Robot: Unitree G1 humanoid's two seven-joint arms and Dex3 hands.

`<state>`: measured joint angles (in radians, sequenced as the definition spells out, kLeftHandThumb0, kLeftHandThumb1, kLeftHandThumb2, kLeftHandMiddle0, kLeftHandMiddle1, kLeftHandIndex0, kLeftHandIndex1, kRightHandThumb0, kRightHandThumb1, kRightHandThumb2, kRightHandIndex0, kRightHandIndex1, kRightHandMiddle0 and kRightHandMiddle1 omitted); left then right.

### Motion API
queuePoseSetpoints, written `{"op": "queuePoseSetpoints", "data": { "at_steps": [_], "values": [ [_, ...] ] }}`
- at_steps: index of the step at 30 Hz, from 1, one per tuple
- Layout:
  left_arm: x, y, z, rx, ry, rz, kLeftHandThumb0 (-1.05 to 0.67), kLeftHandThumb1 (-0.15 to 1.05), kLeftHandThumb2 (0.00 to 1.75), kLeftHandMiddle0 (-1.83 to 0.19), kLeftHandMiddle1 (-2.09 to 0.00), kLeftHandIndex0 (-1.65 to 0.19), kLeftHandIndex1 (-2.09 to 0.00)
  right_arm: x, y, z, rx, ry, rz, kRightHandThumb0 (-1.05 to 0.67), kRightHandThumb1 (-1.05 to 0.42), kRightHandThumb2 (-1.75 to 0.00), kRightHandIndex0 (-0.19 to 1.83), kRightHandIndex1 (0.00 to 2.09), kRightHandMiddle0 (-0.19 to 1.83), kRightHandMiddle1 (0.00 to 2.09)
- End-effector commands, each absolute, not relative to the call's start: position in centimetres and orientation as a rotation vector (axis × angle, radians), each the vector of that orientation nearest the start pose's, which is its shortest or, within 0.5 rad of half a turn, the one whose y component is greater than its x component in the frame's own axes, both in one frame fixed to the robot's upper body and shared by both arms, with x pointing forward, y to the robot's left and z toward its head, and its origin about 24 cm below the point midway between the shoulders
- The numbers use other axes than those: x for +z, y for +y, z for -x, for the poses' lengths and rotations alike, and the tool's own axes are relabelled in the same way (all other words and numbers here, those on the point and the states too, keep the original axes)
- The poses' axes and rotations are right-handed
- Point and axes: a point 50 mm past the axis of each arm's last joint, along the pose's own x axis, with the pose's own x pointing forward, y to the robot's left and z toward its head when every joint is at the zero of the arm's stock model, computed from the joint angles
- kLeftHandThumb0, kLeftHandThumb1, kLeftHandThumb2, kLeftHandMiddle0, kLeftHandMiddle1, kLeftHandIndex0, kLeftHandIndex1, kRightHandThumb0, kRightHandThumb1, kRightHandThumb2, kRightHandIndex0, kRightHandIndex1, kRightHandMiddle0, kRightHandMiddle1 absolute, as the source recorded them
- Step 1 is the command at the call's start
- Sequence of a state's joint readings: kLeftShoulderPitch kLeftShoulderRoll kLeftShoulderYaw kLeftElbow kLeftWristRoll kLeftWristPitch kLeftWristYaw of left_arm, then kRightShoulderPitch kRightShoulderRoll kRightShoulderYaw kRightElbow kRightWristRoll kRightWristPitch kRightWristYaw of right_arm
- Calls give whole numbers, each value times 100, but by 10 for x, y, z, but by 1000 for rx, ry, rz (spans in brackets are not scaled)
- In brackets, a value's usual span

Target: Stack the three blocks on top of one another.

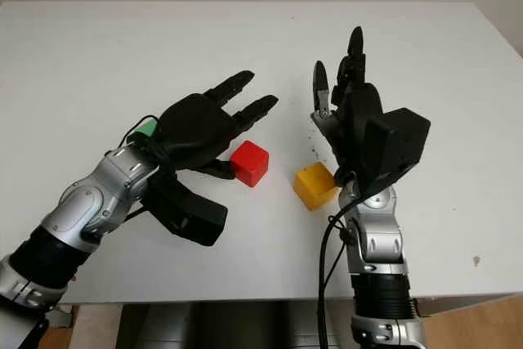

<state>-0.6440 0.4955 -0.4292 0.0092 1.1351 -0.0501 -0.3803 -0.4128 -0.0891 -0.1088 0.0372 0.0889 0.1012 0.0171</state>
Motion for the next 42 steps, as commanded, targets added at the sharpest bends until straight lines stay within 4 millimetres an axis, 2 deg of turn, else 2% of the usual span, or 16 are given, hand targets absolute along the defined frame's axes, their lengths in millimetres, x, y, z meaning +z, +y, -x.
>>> {"op": "queuePoseSetpoints", "data": {
  "at_steps": [1, 4, 6, 8, 16, 20, 24, 29, 34, 39, 42],
  "values": [
    [181, 101, -320, -381, -461, -1738, -73, 105, 17, 19, 0, 18, -4, 144, -161, -319, 20, -289, -20, -59, -105, -58, -19, 0, -19, 0],
    [193, 113, -313, -379, -441, -1546, -79, 105, 29, 19, 0, 15, -4, 146, -164, -318, 25, -294, -18, -58, -105, -58, -19, 0, -19, 0],
    [204, 126, -304, -336, -457, -1398, -82, 105, 47, 19, 0, 15, -4, 148, -167, -317, 33, -310, 0, -58, -105, -57, -19, 0, -18, 1],
    [213, 139, -296, -293, -468, -1283, -81, 105, 54, 19, 0, 15, -4, 153, -171, -316, 36, -318, 25, -60, -105, -55, -18, 1, -17, 2],
    [222, 178, -266, -153, -462, -1058, -78, 105, 53, 13, -6, 6, -8, 176, -182, -316, 83, -332, 99, -60, -105, -50, -16, 4, -13, 5],
    [217, 196, -258, -80, -462, -836, -74, 105, 50, 11, -7, 7, -7, 187, -186, -317, 135, -339, 157, -58, -105, -44, -14, 5, -11, 6],
    [206, 212, -254, 46, -446, -651, -77, 105, 55, 9, -6, 8, -6, 200, -193, -322, 172, -353, 253, -60, -105, -31, -8, 8, -5, 8],
    [193, 229, -255, 153, -393, -599, -65, 105, 55, 8, -6, 7, -6, 215, -198, -327, 193, -375, 314, -63, -103, -11, 2, 11, 6, 12],
    [180, 237, -257, 207, -341, -563, -68, 105, 50, 6, -6, 6, -6, 228, -202, -331, 242, -387, 372, -55, -97, -5, 3, 11, 6, 12],
    [169, 237, -252, 214, -330, -538, -70, 105, 51, 6, -6, 6, -6, 243, -215, -329, 327, -368, 547, -51, -90, -3, 6, 12, 10, 14],
    [164, 236, -248, 217, -343, -492, -69, 105, 52, 7, -5, 7, -5, 257, -230, -322, 348, -367, 712, -52, -78, -3, 17, 15, 22, 16]
  ]
}}
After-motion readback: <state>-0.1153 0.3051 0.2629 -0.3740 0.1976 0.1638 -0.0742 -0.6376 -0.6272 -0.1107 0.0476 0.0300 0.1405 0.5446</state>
